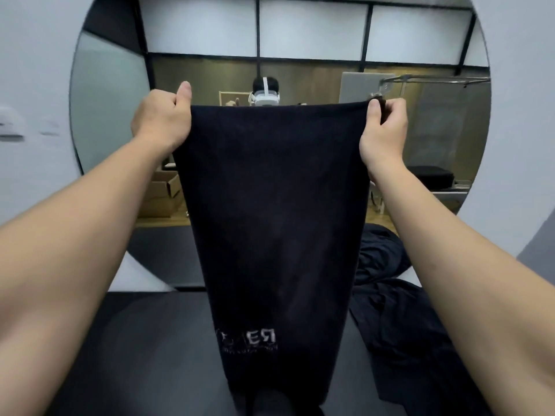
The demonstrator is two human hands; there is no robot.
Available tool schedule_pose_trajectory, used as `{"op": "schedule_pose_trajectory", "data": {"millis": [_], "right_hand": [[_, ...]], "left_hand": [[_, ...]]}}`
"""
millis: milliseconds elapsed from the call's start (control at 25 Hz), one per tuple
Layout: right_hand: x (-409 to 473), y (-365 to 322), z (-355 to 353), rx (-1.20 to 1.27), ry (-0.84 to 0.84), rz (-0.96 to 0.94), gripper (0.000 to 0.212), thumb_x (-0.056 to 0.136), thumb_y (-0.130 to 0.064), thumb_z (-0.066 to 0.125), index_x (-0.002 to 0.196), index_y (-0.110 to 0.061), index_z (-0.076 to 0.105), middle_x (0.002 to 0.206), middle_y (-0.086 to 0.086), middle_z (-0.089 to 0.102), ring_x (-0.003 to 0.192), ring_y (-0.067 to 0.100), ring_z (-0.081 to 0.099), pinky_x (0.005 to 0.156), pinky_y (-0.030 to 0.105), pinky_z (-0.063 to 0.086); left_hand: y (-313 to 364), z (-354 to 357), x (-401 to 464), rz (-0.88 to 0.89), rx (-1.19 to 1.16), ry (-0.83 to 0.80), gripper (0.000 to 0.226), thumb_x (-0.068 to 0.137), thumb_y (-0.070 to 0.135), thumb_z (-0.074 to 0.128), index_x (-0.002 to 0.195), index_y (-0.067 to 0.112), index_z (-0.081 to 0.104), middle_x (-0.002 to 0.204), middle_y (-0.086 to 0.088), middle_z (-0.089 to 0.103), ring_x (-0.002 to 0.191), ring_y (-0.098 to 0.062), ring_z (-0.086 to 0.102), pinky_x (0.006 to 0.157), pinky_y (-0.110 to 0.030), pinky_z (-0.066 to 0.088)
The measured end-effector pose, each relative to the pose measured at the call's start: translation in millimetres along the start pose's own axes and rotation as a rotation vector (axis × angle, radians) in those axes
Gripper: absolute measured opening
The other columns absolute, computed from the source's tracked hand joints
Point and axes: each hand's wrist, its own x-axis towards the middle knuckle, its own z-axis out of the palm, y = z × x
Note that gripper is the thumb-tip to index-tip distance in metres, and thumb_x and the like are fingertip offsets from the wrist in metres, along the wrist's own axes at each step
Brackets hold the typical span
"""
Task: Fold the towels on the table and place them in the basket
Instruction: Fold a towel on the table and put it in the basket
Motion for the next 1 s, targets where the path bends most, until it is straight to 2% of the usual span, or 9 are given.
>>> {"op": "schedule_pose_trajectory", "data": {"millis": [240,400,480,600,760,880,1000], "right_hand": [[-17,-13,-35,0.040,-0.005,-0.009,0.016,0.105,-0.027,0.046,0.097,-0.014,0.043,0.084,-0.012,0.043,0.073,-0.002,0.040,0.068,0.009,0.037],[-20,-32,-40,0.053,-0.002,-0.010,0.022,0.103,-0.027,0.049,0.084,-0.022,0.039,0.081,-0.013,0.041,0.070,-0.003,0.038,0.068,0.009,0.037],[-20,-34,-37,0.060,-0.004,0.007,0.025,0.103,-0.026,0.050,0.081,-0.024,0.037,0.080,-0.014,0.042,0.068,-0.004,0.037,0.067,0.008,0.037],[-21,-22,-25,0.073,-0.037,0.066,0.028,0.103,-0.027,0.051,0.079,-0.025,0.037,0.079,-0.013,0.042,0.066,-0.003,0.037,0.063,0.007,0.035],[-24,35,13,0.023,-0.125,0.217,0.025,0.102,-0.031,0.055,0.080,-0.023,0.045,0.080,-0.010,0.049,0.069,0.002,0.044,0.063,0.015,0.039],[-27,94,49,-0.041,-0.215,0.307,0.027,0.098,-0.029,0.063,0.075,-0.025,0.050,0.070,-0.011,0.047,0.060,0.002,0.041,0.059,0.017,0.038],[-30,166,98,-0.117,-0.278,0.403,0.023,0.094,-0.029,0.070,0.076,-0.024,0.056,0.070,-0.011,0.050,0.065,0.005,0.044,0.064,0.021,0.040]], "left_hand": [[10,-29,-45,0.004,-0.044,0.011,0.062,0.102,0.054,0.035,0.056,0.012,0.027,0.058,-0.007,0.027,0.065,-0.031,0.032,0.063,-0.037,0.027],[12,-49,-50,-0.010,-0.063,0.029,0.059,0.098,0.058,0.036,0.058,0.017,0.022,0.060,-0.005,0.021,0.056,-0.028,0.022,0.058,-0.038,0.023],[12,-53,-48,-0.013,-0.064,0.021,0.058,0.098,0.059,0.036,0.058,0.019,0.022,0.061,-0.005,0.020,0.053,-0.028,0.020,0.054,-0.039,0.021],[4,-45,-43,0.013,-0.036,0.003,0.060,0.099,0.058,0.037,0.058,0.016,0.023,0.060,-0.006,0.021,0.056,-0.029,0.021,0.057,-0.038,0.021],[-39,9,-30,-0.003,-0.002,-0.089,0.064,0.098,0.063,0.038,0.058,0.014,0.025,0.061,-0.005,0.023,0.058,-0.029,0.024,0.059,-0.039,0.024],[-93,71,-17,-0.026,0.023,-0.190,0.072,0.093,0.072,0.039,0.057,0.010,0.027,0.061,-0.008,0.023,0.066,-0.030,0.026,0.061,-0.039,0.027],[-156,147,2,-0.118,0.084,-0.294,0.086,0.078,0.088,0.038,0.061,0.004,0.045,0.058,-0.010,0.037,0.065,-0.034,0.040,0.063,-0.042,0.040]]}}
